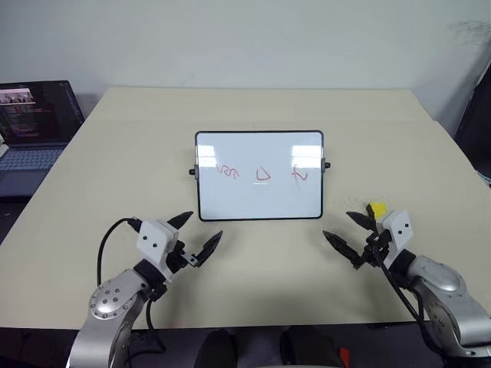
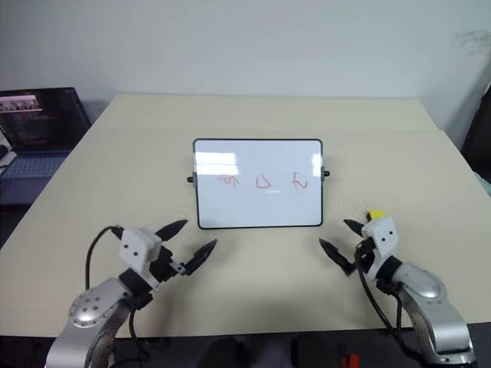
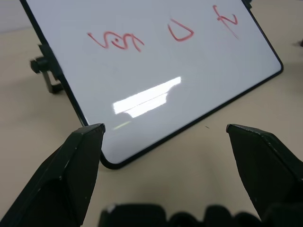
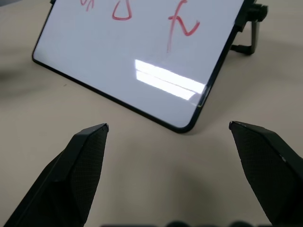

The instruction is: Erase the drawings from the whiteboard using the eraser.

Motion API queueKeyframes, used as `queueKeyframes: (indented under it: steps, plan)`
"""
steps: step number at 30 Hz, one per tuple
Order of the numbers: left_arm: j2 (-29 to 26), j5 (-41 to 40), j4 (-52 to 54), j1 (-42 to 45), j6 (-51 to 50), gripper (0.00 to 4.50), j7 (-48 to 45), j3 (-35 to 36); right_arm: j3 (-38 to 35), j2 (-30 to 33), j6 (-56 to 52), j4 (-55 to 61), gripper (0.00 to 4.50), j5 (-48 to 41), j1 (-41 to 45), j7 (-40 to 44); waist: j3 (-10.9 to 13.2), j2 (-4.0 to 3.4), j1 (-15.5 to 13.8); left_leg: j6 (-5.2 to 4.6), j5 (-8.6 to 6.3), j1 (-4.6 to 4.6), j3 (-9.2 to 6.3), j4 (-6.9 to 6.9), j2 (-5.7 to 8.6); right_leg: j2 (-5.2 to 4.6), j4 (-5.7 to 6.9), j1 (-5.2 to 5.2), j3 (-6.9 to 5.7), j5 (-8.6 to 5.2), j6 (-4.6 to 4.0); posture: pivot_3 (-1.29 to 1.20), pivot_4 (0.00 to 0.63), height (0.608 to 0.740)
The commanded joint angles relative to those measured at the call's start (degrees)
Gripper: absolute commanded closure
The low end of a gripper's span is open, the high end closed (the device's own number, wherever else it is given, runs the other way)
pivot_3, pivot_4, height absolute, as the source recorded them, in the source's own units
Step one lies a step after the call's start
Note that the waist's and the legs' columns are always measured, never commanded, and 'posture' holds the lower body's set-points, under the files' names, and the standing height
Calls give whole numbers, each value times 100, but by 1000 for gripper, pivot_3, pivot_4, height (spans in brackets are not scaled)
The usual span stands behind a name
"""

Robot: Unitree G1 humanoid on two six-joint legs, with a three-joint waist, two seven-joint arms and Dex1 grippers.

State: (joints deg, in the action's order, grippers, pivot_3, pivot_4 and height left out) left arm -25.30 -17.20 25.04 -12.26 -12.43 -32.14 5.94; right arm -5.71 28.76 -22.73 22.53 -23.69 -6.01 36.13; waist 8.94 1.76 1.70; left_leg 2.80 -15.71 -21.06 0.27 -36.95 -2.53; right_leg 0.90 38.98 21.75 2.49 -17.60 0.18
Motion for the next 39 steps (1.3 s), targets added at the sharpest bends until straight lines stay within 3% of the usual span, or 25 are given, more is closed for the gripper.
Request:
queueKeyframes:
  steps: [1, 8, 19, 30, 39]
  plan:
    - [55, -30, 143, 127, 125, 0, -53, -144, -206, 142, -102, 207, 28, -95, 81, -7, 0, 0, 0, 0, 0, 1, 0, -1, 1, 0, 0, -1, 1, -2, 4, 0, 150, 740]
    - [185, -7, 113, 148, 208, 0, 40, -250, -212, 281, -89, 312, 28, -1, 168, -53, 3, -4, 5, 0, 0, 2, 1, 2, -2, 4, 1, 0, 2, -8, 14, 0, 150, 740]
    - [-545, -681, 420, 390, -264, 0, -829, -111, -384, -76, -832, 1033, 28, -393, 209, -870, 5, -5, 1, 0, 0, 1, 1, 1, -2, 3, 1, 1, 2, -9, 15, 0, 150, 740]
    - [-1176, -782, 141, 1980, -481, 0, -2218, -1071, -1288, -558, -1338, 974, 28, -121, 373, -2461, 10, -9, -2, 1, 0, -19, 4, 2, 2, 3, -1, 19, 4, -10, 17, 0, 150, 740]
    - [-1248, -760, -398, 2427, -392, 0, -2586, -1005, -1333, -479, -2425, 250, 28, 53, 1159, -3151, 15, -20, 12, 1, 1, -58, 1, -6, 0, 10, 5, 55, 1, 4, -6, 0, 150, 740]
